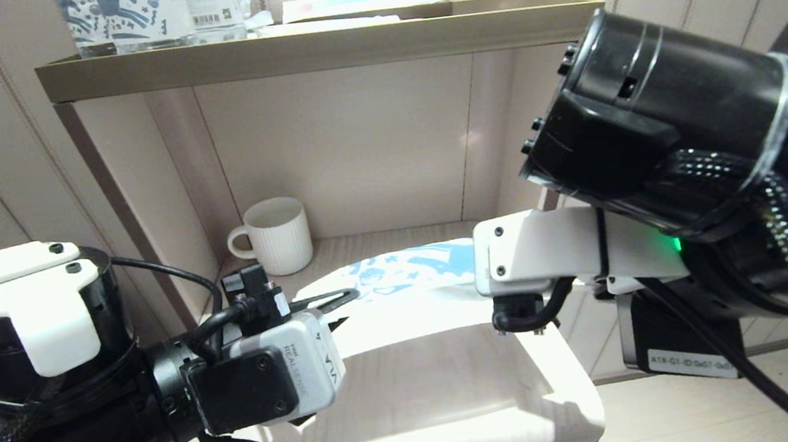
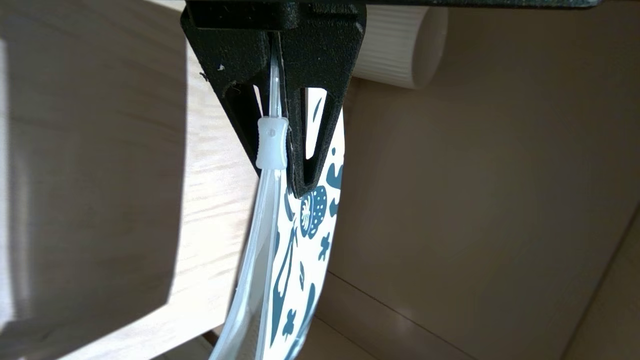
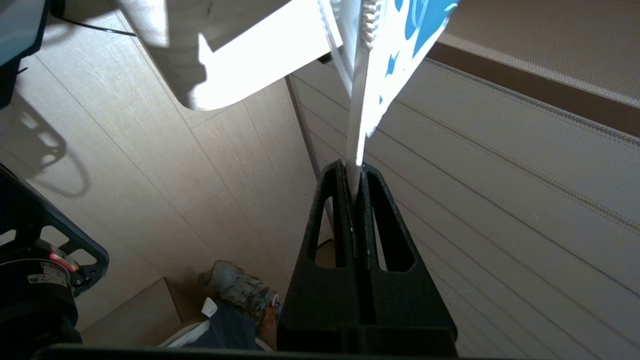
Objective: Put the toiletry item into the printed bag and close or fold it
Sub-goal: Place the comb into the storage bag
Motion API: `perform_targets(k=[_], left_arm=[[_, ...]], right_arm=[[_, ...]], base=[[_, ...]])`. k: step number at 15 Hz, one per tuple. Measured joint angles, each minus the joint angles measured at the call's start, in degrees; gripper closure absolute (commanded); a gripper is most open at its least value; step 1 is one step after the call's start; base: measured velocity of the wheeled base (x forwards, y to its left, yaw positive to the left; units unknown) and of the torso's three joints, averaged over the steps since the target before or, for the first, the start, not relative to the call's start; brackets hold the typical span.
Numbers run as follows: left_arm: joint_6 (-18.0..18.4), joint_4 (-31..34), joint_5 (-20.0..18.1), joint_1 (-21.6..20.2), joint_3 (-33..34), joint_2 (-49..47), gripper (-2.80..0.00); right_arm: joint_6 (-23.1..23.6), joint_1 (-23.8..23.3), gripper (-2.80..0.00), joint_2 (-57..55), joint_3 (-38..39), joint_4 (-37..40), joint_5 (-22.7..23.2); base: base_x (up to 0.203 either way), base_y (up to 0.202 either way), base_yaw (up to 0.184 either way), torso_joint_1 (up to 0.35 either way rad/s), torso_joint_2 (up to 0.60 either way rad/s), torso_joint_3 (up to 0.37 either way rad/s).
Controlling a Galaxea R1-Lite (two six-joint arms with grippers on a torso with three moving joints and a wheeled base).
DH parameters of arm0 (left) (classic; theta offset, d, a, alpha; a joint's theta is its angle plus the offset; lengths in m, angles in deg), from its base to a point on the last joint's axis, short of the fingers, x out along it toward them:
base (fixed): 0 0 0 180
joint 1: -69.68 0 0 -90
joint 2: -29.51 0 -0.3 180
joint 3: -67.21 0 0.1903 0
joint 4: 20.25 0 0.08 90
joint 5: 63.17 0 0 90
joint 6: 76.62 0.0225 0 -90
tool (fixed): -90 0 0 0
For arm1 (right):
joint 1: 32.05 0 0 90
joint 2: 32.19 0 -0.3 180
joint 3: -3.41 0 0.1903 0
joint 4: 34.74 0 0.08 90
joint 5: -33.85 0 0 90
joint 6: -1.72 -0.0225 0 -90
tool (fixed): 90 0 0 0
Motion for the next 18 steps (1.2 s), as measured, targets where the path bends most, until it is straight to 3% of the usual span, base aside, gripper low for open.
perform_targets(k=[6, 18], left_arm=[[4.16, -2.89, 0.61, 1.12, 0.83, -0.5, 0.0], [4.29, -2.84, 0.63, 5.25, 1.71, -2.07, 0.0]], right_arm=[[0.16, 0.06, 0.0, -0.65, -0.02, -2.01, -0.09], [0.55, 0.48, 0.0, -3.01, -0.35, -5.13, -0.45]], base=[[0.0, 0.0, 0.0, 0.0, 0.0, 0.0], [0.0, 0.0, 0.0, 0.0, 0.0, 0.0]])
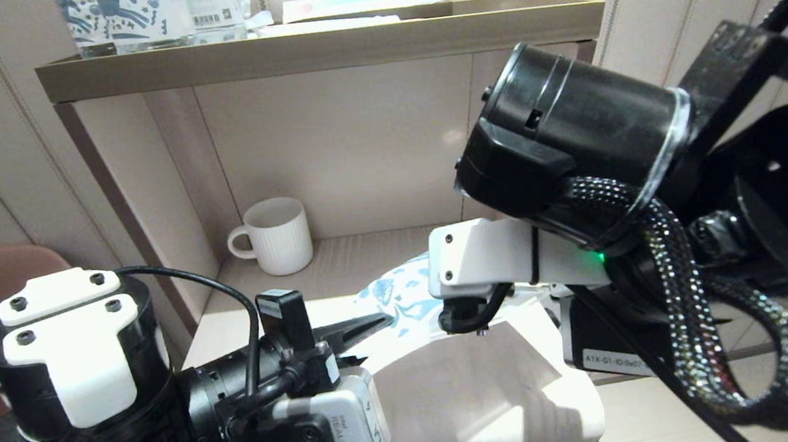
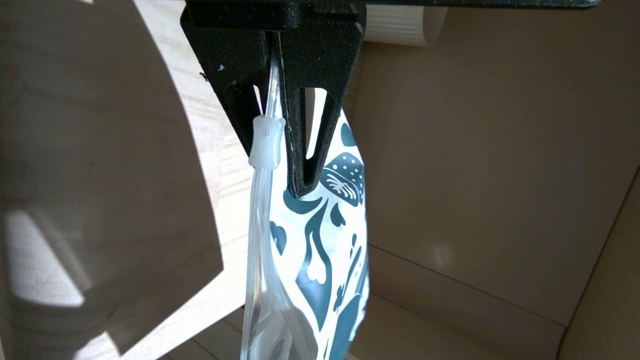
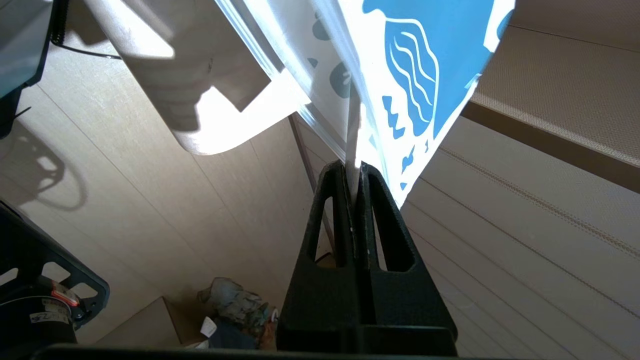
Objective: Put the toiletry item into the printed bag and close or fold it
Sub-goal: Place the comb into the storage bag
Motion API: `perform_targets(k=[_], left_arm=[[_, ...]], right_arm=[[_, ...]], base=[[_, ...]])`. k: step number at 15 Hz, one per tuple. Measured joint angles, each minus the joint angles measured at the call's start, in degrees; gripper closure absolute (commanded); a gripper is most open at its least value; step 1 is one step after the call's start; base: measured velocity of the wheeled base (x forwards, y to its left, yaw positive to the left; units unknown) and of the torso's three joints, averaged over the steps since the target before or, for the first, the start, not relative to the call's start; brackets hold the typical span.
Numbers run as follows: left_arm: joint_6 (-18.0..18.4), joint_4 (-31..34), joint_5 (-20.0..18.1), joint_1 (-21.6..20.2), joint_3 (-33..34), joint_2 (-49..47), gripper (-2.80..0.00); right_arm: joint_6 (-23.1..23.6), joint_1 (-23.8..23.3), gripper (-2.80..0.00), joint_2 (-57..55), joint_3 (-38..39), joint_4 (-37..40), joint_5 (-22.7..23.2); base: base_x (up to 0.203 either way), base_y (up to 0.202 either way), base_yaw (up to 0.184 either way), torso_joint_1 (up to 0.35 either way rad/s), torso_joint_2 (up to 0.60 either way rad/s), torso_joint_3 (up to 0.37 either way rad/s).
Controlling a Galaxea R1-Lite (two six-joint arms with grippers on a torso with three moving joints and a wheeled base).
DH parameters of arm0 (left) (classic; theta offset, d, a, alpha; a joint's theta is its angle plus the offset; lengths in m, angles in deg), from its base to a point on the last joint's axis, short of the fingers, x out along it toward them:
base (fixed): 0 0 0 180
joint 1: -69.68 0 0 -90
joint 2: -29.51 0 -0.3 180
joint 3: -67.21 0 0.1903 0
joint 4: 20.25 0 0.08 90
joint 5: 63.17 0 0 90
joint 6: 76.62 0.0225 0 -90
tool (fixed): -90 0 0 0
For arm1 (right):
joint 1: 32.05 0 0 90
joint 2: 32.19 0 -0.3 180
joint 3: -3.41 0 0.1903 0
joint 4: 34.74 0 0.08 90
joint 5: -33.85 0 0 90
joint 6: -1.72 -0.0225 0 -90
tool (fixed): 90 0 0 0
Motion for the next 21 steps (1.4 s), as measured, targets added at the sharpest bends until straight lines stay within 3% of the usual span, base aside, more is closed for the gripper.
perform_targets(k=[9, 13, 21], left_arm=[[-0.87, -0.01, -0.22, 0.94, -0.15, -0.74, 0.0], [-6.78, 0.61, -0.65, 0.98, -0.62, -1.41, 0.0], [-11.83, 1.68, -3.08, 0.98, -1.19, -2.03, 0.0]], right_arm=[[-0.01, 0.17, 0.0, -0.46, 0.0, -1.57, -0.16], [-0.02, 0.15, 0.0, -0.57, 0.06, -1.19, -0.16], [0.03, 0.02, 0.0, -0.46, 0.09, -1.27, -0.13]], base=[[0.0, 0.0, 0.0, 0.0, 0.0, 0.0], [0.0, 0.0, 0.0, 0.0, 0.0, 0.0], [0.0, 0.0, 0.0, 0.0, 0.0, 0.0]])
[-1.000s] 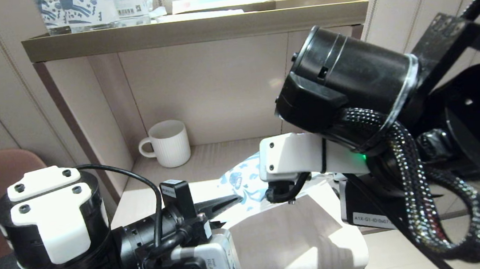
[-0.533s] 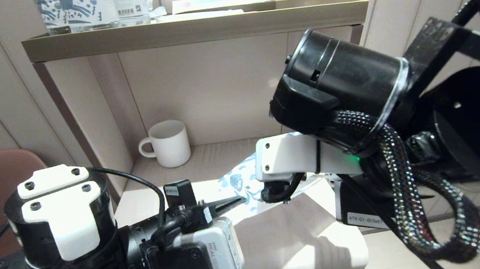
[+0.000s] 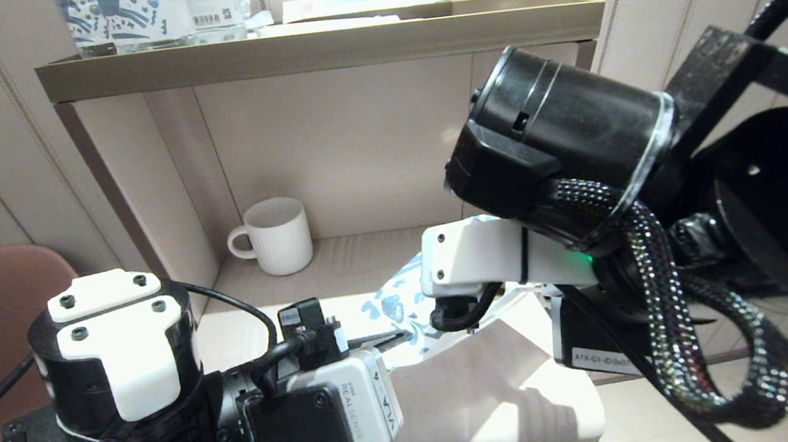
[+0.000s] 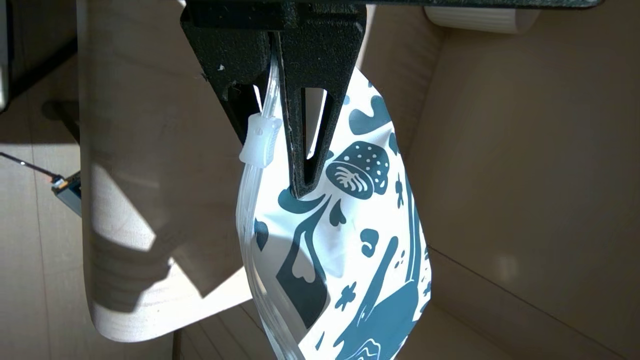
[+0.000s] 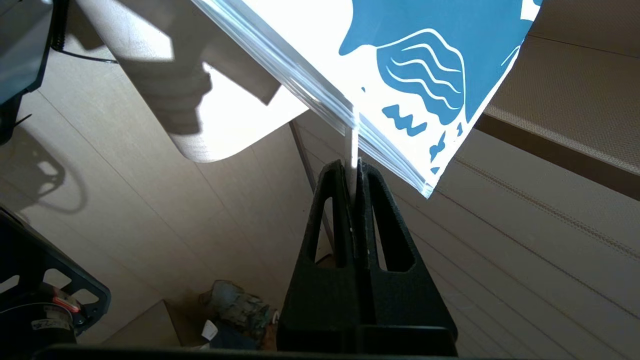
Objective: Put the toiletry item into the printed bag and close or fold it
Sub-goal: Place the comb into the storage bag
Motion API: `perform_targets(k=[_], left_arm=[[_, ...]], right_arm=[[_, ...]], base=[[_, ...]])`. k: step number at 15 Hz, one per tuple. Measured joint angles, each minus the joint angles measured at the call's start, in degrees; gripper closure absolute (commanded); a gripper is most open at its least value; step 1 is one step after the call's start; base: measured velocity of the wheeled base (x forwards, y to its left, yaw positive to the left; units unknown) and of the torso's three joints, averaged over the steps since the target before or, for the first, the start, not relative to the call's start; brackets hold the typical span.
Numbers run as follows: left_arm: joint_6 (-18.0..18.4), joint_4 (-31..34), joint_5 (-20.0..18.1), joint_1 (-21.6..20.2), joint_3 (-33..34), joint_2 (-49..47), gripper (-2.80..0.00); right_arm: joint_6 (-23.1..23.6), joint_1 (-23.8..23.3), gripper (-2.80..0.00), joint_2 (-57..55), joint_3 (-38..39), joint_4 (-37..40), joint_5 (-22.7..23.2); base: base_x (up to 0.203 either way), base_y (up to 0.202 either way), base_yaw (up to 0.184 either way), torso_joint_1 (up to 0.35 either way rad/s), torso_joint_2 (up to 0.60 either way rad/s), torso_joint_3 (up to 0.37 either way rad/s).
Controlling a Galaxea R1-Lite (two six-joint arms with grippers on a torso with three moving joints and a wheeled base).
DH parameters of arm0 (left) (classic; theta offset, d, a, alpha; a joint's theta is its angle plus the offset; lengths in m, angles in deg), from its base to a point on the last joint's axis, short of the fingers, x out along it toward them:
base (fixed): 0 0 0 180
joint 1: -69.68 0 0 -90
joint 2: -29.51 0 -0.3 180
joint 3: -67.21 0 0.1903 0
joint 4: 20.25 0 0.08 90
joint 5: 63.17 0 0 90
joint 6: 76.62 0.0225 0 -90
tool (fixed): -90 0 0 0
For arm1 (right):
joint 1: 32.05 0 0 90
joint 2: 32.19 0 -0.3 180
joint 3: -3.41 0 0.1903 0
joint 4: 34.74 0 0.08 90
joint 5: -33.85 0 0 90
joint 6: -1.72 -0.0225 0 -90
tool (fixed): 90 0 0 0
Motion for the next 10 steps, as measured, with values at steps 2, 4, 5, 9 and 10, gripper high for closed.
perform_targets(k=[2, 4, 5, 9, 10], left_arm=[[-1.43, -0.44, 0.02, 0.0, -0.05, 0.14, 0.0], [-3.06, -0.87, 0.0, -0.04, -0.05, 0.51, 0.0], [-4.27, -1.35, 0.02, -0.06, -0.14, 0.68, 0.0], [-5.54, -2.14, 0.07, -0.06, -0.74, 0.45, 0.0], [-5.55, -2.09, 0.1, -0.06, -0.77, 0.36, 0.0]], right_arm=[[-0.23, 0.0, 0.0, 0.0, 0.0, -0.13, 0.18], [-0.56, 0.0, 0.0, 0.02, 0.0, -0.82, 0.62], [-0.58, -0.05, 0.0, 0.09, 0.06, -1.75, 0.78], [-0.6, -0.24, 0.0, 0.24, 0.11, -3.23, 1.94], [-0.6, -0.3, -2.8, 0.24, 0.11, -3.22, 1.94]], base=[[0.0, 0.0, 0.0, 0.0, 0.0, 0.0], [0.0, 0.0, 0.0, 0.0, 0.0, 0.0], [0.0, 0.0, 0.0, 0.0, 0.0, 0.0], [0.0, 0.0, 0.0, 0.0, 0.0, 0.0], [0.0, 0.0, 0.0, 0.0, 0.0, 0.0]])
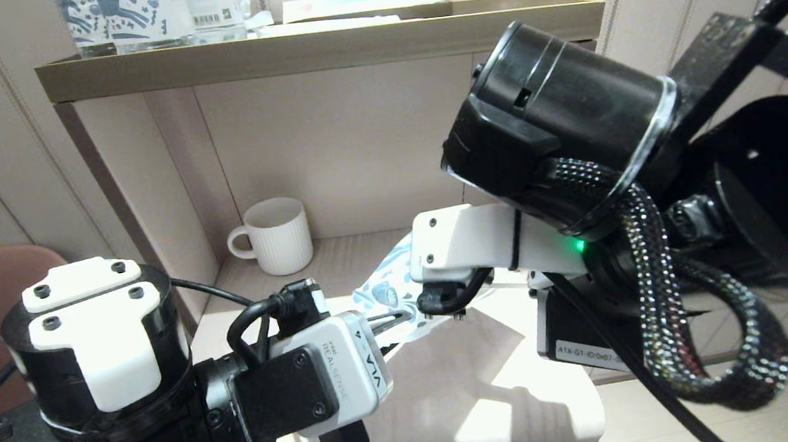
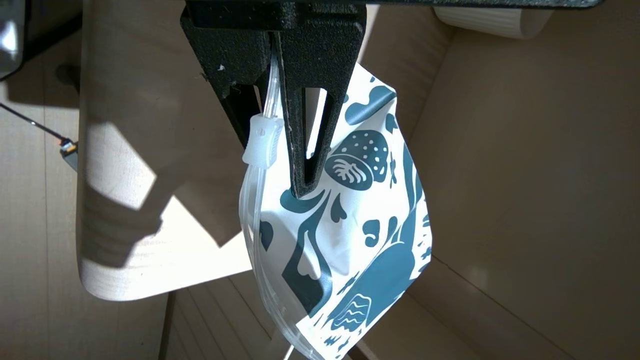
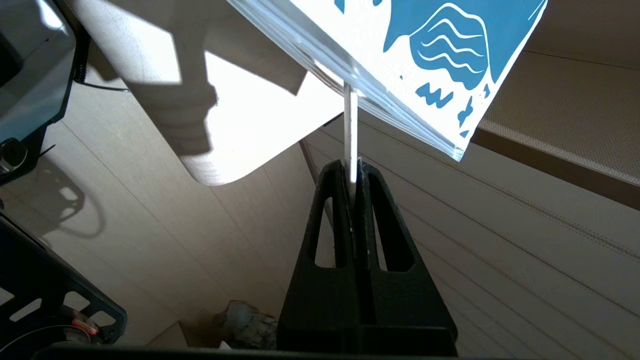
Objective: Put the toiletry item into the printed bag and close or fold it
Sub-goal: Place the comb into the storage bag
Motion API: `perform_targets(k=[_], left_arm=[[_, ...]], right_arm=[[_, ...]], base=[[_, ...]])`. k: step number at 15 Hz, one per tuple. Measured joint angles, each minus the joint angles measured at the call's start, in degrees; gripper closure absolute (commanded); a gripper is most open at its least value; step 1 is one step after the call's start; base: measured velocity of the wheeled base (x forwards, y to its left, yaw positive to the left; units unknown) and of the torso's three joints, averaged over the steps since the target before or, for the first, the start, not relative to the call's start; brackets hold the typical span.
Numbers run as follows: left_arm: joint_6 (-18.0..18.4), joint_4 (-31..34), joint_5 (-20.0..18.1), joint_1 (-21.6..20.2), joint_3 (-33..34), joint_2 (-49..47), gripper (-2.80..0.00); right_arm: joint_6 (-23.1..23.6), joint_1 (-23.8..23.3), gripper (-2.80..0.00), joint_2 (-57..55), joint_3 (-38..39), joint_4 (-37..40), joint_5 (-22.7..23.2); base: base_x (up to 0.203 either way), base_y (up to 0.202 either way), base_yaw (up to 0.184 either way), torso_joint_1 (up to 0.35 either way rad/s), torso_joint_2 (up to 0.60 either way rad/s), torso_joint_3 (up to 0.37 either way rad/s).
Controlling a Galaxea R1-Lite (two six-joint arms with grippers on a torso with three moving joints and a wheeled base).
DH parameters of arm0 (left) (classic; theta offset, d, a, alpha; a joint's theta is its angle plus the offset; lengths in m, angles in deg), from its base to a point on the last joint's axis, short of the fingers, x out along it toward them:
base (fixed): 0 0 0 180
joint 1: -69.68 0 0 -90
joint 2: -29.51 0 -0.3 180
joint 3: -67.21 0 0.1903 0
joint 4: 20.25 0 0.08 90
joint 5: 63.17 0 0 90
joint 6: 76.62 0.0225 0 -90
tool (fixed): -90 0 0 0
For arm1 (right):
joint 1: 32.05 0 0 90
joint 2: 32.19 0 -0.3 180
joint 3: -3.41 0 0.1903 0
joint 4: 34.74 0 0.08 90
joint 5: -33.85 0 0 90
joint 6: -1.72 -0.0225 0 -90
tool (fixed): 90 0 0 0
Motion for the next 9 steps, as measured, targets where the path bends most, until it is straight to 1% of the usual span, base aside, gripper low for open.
perform_targets(k=[9], left_arm=[[0.22, 0.09, -0.19, 0.06, 2.15, -0.97, 0.0]], right_arm=[[0.07, -0.31, -2.8, 0.0, -0.02, -0.22, 0.0]], base=[[0.0, 0.0, 0.0, 0.0, 0.0, 0.0]])
